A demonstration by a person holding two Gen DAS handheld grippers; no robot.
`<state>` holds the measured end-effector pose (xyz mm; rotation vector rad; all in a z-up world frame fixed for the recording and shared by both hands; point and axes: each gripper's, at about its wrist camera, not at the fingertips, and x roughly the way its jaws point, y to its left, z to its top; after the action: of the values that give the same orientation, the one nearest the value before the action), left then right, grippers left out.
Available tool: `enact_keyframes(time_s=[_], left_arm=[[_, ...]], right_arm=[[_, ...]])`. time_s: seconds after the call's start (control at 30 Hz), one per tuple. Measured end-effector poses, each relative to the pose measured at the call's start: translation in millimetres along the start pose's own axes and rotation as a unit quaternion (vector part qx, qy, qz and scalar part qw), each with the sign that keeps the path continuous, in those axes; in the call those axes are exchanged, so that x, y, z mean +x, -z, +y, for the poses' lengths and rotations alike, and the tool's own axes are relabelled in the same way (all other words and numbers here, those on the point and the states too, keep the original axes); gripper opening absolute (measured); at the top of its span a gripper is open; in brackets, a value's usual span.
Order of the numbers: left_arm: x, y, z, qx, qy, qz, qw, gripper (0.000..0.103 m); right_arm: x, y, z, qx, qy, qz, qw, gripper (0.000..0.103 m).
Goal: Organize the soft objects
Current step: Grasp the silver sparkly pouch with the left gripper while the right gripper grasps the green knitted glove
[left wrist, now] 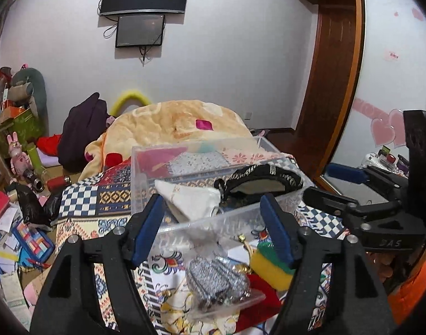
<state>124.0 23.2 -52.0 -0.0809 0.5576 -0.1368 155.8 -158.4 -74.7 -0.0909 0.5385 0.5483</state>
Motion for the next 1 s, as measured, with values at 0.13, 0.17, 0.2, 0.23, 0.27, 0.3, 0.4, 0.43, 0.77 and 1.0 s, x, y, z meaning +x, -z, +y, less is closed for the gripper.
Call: enact_keyframes(time_s=[0.13,0.17,0.2,0.23,0.27,0.3,0.4,0.43,0.77,1.0], left_arm=[[4.3,17.3,0.5,-0.005,0.001,0.015,0.9999,0.071],[7.2,23.5,0.6,-0.007,0.003,0.022,0.9997,0.071],[9.8,28.5,0.1,-0.007,0.003,0.028,0.9996,0.071],[12.6,33.9,0.3,-0.007,0.002,0.034,0.9994,0.071],[15.1,38.4,0.6,-0.009,0.0,0.039,0.9992,0.071],[17.0,41.3,0.3,-0.011,0.0,0.042,0.9991,0.071],[25.4,54.2,1.2,-0.02,0.002,0.057,0.9982,0.071],[27.3,57.7,1.0,-0.021,0.001,0.06,0.998,0.071],[30.6,78.4,-3.2,-0.018,-0.003,0.066,0.9976,0.071],[32.3,83.6,-3.5,-0.027,0.023,0.07,0.9969,0.053]], right_arm=[[2.7,14.2,-4.8,0.016,-0.006,0.012,1.0,0.081],[3.3,18.7,-6.4,0.019,-0.007,0.017,1.0,0.081],[4.2,21.6,-6.7,0.021,-0.006,0.02,1.0,0.081],[7.1,27.2,-7.6,0.022,-0.002,0.026,0.999,0.081],[8.2,32.0,-7.4,0.021,0.003,0.031,0.999,0.081],[9.6,37.1,-8.0,0.019,0.006,0.037,0.999,0.081],[15.2,52.3,-12.8,0.023,0.01,0.057,0.998,0.081],[16.4,55.4,-14.4,0.026,0.01,0.063,0.998,0.081],[29.1,82.5,-21.2,0.049,-0.015,0.111,0.993,0.058],[22.9,87.5,-24.5,0.058,-0.03,0.109,0.992,0.026]])
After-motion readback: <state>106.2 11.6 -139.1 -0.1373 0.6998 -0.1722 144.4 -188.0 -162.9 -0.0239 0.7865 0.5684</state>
